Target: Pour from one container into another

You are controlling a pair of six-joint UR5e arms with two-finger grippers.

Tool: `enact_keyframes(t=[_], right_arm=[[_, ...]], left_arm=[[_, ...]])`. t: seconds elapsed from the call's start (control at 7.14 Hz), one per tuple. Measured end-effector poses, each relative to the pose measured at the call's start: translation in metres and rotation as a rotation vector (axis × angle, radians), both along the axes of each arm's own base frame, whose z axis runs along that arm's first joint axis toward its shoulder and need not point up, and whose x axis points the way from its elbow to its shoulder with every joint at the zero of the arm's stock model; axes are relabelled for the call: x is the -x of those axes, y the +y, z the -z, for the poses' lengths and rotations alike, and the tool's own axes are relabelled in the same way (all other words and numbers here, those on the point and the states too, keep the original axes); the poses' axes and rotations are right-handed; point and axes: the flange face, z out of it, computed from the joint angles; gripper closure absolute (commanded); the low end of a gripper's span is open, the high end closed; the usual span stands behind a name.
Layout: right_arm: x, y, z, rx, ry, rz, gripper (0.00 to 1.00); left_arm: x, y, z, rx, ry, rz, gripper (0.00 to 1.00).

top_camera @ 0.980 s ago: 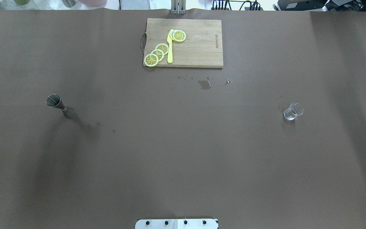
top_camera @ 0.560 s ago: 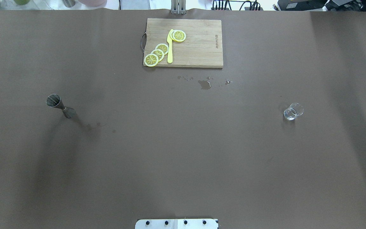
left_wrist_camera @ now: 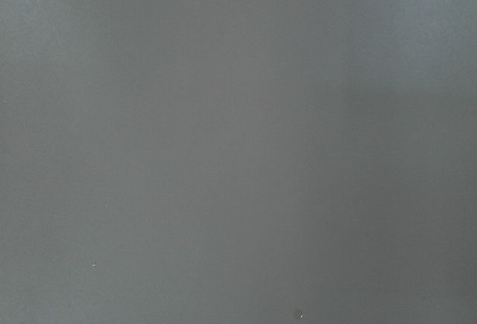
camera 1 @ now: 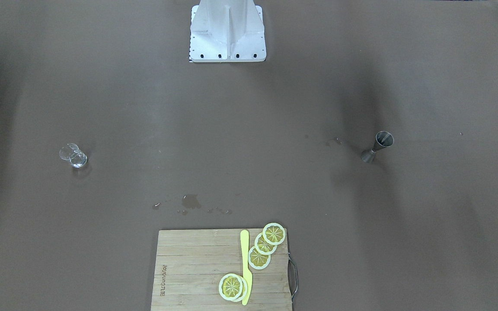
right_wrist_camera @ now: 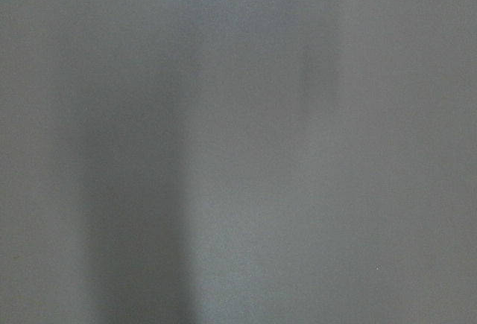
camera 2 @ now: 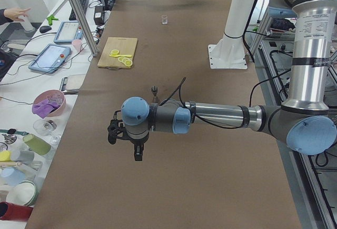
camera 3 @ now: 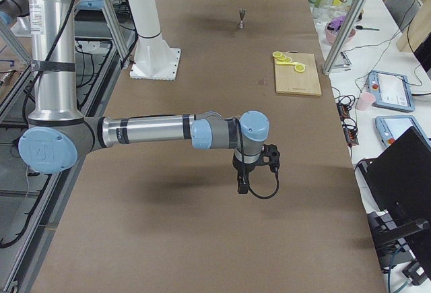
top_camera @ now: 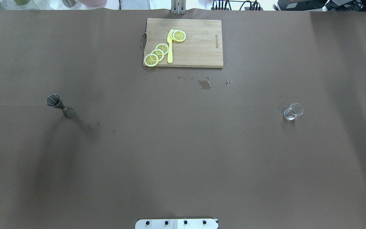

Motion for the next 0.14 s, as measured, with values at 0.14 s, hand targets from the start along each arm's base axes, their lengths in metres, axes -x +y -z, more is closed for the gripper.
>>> enact_keyframes(t=[0.14], right_arm=[[0.0004,-0.0006,0.0034,-0.006,-0.004,0.000,0.00]], left_arm=[[0.0000,-0.0001,-0.0002,0.000,0.000,0.000,0.02]])
